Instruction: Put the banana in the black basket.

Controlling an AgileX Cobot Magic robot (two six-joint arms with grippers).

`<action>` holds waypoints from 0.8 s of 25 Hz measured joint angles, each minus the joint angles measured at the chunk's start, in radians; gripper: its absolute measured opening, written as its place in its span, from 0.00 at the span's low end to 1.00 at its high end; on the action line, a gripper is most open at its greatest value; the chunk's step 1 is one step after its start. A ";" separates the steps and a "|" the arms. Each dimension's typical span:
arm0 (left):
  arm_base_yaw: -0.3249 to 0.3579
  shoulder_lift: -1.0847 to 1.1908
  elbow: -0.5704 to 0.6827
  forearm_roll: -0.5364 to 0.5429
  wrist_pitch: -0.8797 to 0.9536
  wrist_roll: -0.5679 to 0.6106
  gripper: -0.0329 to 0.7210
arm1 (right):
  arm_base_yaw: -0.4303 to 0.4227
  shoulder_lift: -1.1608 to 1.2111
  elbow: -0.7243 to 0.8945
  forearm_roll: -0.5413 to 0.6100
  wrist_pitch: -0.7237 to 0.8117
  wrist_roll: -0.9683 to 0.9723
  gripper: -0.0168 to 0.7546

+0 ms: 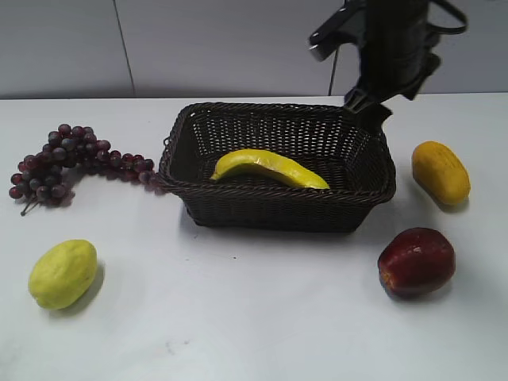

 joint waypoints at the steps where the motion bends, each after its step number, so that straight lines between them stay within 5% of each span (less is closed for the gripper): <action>1: 0.000 0.000 0.000 0.000 0.000 0.000 0.78 | -0.036 -0.009 -0.004 0.037 0.029 0.006 0.82; 9: 0.000 0.000 0.000 0.000 0.000 0.000 0.78 | -0.302 -0.121 0.041 0.224 0.066 0.018 0.80; 20: 0.000 0.000 0.000 0.000 0.000 0.000 0.78 | -0.324 -0.598 0.501 0.333 0.000 0.021 0.79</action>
